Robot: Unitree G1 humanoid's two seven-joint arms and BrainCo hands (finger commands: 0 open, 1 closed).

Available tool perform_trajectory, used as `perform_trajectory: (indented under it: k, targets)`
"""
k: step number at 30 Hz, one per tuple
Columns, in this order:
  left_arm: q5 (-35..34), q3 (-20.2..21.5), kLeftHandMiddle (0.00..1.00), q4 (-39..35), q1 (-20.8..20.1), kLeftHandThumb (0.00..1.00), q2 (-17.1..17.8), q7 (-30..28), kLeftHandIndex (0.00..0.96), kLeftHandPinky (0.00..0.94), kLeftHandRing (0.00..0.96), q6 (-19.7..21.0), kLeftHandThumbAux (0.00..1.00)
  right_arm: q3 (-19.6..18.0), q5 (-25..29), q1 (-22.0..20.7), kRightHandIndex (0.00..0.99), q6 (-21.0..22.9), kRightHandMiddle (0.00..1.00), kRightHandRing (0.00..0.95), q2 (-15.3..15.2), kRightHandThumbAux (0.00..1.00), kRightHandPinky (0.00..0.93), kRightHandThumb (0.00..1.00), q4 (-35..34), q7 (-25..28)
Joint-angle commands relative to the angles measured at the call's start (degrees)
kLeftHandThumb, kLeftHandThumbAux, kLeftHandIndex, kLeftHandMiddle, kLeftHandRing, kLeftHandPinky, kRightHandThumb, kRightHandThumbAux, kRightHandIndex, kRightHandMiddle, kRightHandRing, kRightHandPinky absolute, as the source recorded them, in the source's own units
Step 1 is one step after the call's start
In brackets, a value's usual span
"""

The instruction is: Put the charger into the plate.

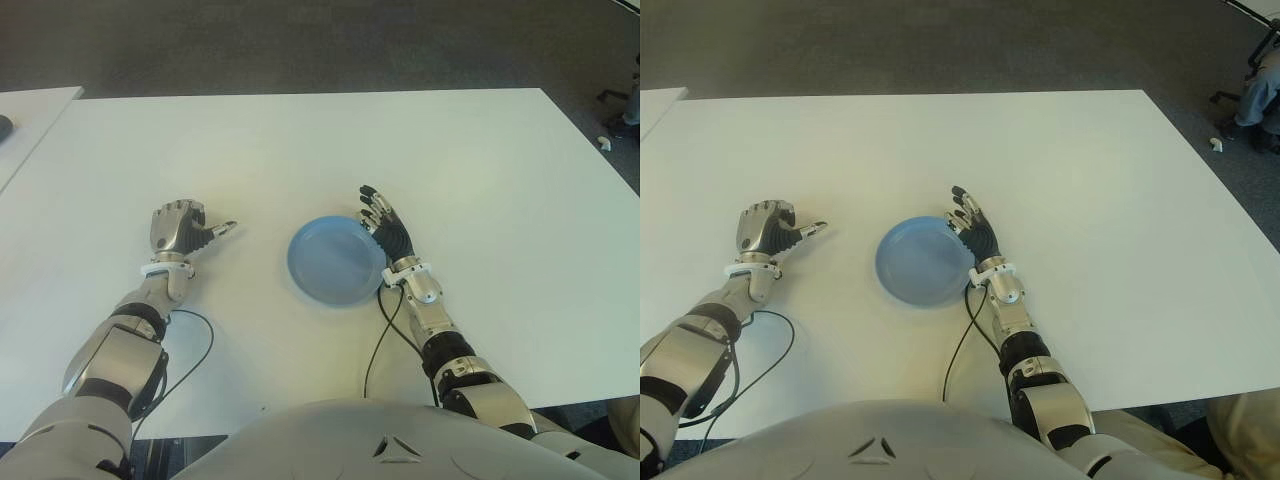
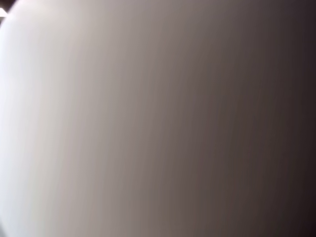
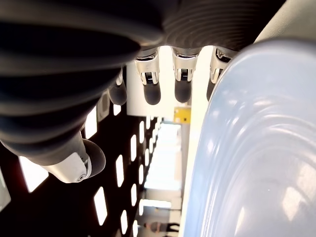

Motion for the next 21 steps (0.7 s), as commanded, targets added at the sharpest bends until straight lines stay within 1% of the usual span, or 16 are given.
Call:
perform_trajectory:
  k: [1,5,9,10,14,16,21]
  targets:
    - [-1.6,1.7,0.883,0.3,1.2,0.413,-0.3,-0.5,0.836,0.902,0.887,-2.2,0.439,0.2,-1.0,14.5,0.019,7.2,0.032,0.047,-1.4,0.563,0.103,0.046,11.8,0.3]
    - [-1.8,1.8,0.877,0.3,1.3,0.411,-0.6,-1.2,0.831,0.896,0.885,-3.1,0.449,0.3,-1.0,14.6,0.020,7.1,0.032,0.046,-1.4,0.563,0.101,0.049,11.9,0.4]
    - [-2.5,2.3,0.871,-0.1,1.7,0.441,-1.5,-2.2,0.831,0.891,0.876,-5.0,0.445,0.3,-1.1,14.7,0.021,7.0,0.034,0.048,-1.4,0.567,0.109,0.059,11.8,0.2]
    - [-2.5,2.4,0.870,-0.1,1.7,0.443,-1.6,-2.2,0.830,0.890,0.875,-5.2,0.445,0.4,-1.1,14.7,0.021,7.0,0.034,0.048,-1.4,0.568,0.109,0.060,11.8,0.2]
    - [-2.1,2.1,0.869,-1.9,2.0,0.467,-3.6,-0.6,0.829,0.897,0.873,-8.4,0.447,0.4,-1.2,14.8,0.022,7.0,0.035,0.050,-1.3,0.574,0.111,0.067,11.8,0.1]
    - [-1.9,2.0,0.870,-2.6,1.9,0.480,-4.2,-0.2,0.829,0.897,0.874,-9.4,0.450,0.5,-1.2,14.8,0.023,7.1,0.037,0.053,-1.2,0.579,0.115,0.068,11.7,0.0]
    - [-1.9,2.1,0.871,-3.1,1.7,0.524,-4.8,-0.2,0.829,0.889,0.873,-10.6,0.453,0.5,-1.1,14.6,0.020,7.4,0.037,0.050,-1.2,0.594,0.104,0.064,11.8,0.1]
